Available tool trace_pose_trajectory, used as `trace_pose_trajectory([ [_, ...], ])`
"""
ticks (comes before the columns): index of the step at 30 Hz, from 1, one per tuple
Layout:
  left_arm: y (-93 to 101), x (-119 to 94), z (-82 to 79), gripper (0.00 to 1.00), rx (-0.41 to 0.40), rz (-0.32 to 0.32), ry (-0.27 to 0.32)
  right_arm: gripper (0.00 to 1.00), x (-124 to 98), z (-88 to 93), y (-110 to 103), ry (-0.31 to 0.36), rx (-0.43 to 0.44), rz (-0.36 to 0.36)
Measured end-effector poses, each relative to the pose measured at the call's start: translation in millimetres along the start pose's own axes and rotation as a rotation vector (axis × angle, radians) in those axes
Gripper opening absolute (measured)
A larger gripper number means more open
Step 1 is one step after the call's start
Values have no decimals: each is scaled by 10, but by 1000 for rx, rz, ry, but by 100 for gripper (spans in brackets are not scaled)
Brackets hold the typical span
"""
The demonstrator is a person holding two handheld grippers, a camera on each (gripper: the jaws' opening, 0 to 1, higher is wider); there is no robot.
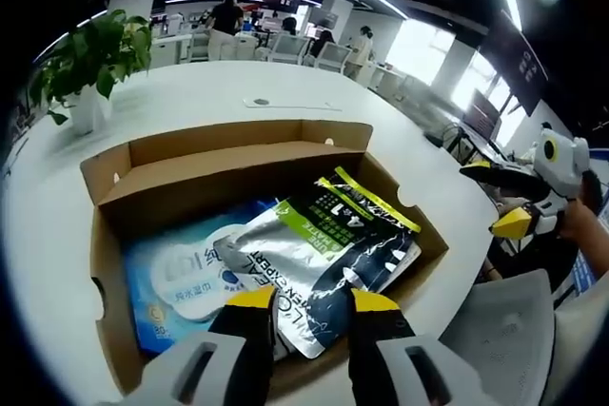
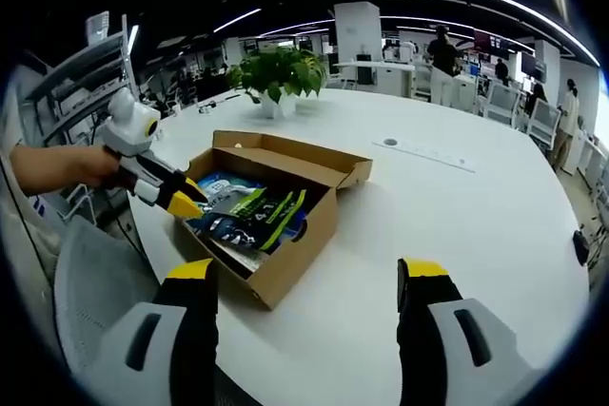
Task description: Operate the shoe box by opening the lid, removing the specified soft item, and placing it in the target area until the item is outside and the box remains undamaged.
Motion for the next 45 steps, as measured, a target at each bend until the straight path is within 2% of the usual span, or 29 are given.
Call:
trace_pose_trajectory([
  [13,-117,-88,-21,29,8,-27,-8,74,7,41,-6,-10,-3,-1],
  [21,-224,-57,57,29,-18,-49,-46,74,18,53,-21,-16,-11,-5],
  [27,-202,4,136,29,-95,-7,-84,74,33,56,-44,-18,-15,-14],
  [34,-213,56,128,26,-194,32,-69,73,83,-12,-112,-4,-6,-42],
  [40,-222,91,110,21,-240,62,-66,71,192,-81,-228,-9,-21,-97],
  [45,-260,113,106,14,-265,61,-55,66,308,-154,-315,-16,-44,-143],
])
Point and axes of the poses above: the point that each gripper's makers call its tool centre point, and the gripper's own axes: x roughly forward along the fingers, y roughly to its right, z roughly out of its underside, the point moved 1 cm from there along -x, roughly backward along the fingers, and after that the axes turned 4 degrees about -y, right-handed, at the moved point
